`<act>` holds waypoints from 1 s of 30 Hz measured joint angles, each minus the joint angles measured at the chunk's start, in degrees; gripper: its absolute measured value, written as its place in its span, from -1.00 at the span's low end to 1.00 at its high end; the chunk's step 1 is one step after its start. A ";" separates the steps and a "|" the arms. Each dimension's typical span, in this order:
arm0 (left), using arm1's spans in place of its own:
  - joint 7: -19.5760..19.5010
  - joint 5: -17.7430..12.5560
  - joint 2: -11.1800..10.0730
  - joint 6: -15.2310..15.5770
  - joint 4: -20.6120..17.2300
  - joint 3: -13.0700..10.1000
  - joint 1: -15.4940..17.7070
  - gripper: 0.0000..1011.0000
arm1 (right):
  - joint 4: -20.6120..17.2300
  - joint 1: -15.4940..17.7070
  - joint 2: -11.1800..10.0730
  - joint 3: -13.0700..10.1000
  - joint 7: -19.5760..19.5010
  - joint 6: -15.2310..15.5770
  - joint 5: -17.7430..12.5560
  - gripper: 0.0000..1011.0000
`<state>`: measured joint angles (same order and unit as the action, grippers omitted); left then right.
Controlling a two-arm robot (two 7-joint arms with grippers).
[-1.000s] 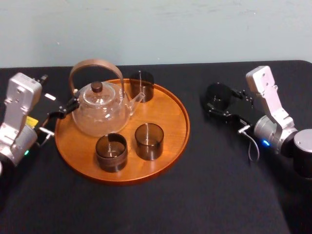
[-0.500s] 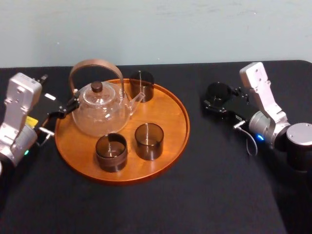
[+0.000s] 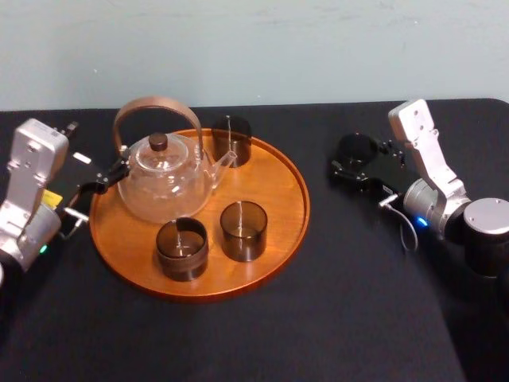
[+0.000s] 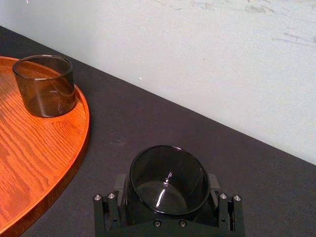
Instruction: Pick up the glass from the table and place it on the tray.
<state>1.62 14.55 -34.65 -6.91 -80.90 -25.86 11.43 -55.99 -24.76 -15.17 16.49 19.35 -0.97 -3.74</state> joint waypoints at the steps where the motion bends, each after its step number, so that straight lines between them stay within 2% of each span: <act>1: 0.00 0.00 0.00 0.00 0.00 0.00 0.00 1.00 | -0.01 0.01 -0.01 0.00 0.00 0.01 0.00 0.98; 12: 0.00 0.00 0.00 0.00 0.00 0.00 0.00 1.00 | -0.18 0.12 -0.06 -0.02 0.01 0.06 -0.01 0.98; 17: 0.00 0.00 0.00 0.00 0.00 0.00 0.00 1.00 | -0.23 0.14 -0.09 -0.02 0.01 0.06 -0.05 0.85; 30: 0.00 0.00 0.00 0.00 0.00 0.00 0.00 1.00 | -0.29 0.19 -0.13 -0.02 0.01 0.10 -0.08 0.83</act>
<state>1.62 14.55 -34.65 -6.91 -80.90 -25.86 11.43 -56.28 -24.57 -15.30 16.48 19.37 -0.87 -3.83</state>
